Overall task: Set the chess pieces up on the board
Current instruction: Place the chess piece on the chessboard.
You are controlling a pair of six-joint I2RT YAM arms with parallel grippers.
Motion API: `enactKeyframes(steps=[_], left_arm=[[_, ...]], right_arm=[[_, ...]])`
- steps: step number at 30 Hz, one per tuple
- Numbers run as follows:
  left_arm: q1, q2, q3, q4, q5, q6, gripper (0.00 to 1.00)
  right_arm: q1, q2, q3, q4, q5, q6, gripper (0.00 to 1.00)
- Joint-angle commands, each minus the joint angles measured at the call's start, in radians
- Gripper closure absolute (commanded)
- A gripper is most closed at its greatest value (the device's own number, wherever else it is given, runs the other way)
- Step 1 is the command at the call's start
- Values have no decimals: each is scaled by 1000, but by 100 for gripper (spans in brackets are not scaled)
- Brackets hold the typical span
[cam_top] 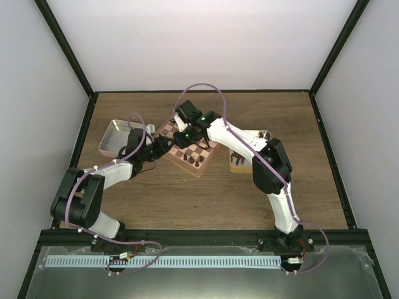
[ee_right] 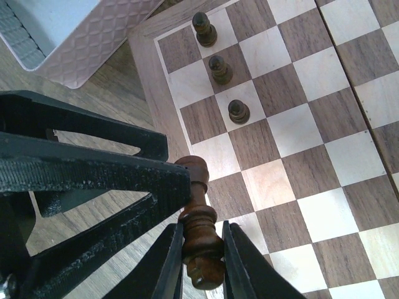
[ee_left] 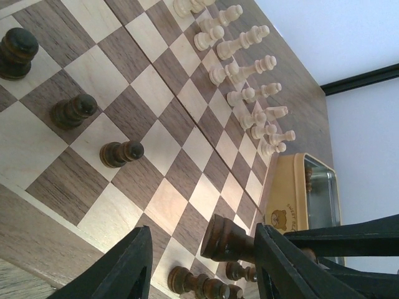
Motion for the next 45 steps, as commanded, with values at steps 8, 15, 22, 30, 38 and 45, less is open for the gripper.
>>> enactKeyframes(steps=[8, 15, 22, 30, 38, 45], left_arm=[[-2, 53, -8, 24, 2, 23, 56], [-2, 85, -18, 21, -23, 32, 61], [-2, 76, -36, -44, -114, 53, 66], [-2, 104, -37, -18, -82, 48, 66], [-2, 103, -40, -8, -81, 32, 60], [-2, 144, -28, 41, -13, -1, 54]], right_arm=[[8, -14, 23, 70, 47, 50, 83], [40, 70, 63, 24, 143, 28, 83], [59, 139, 132, -96, 201, 14, 83], [70, 156, 180, -182, 199, -5, 81], [70, 171, 213, -234, 208, -7, 80], [70, 173, 212, -218, 183, -11, 79]])
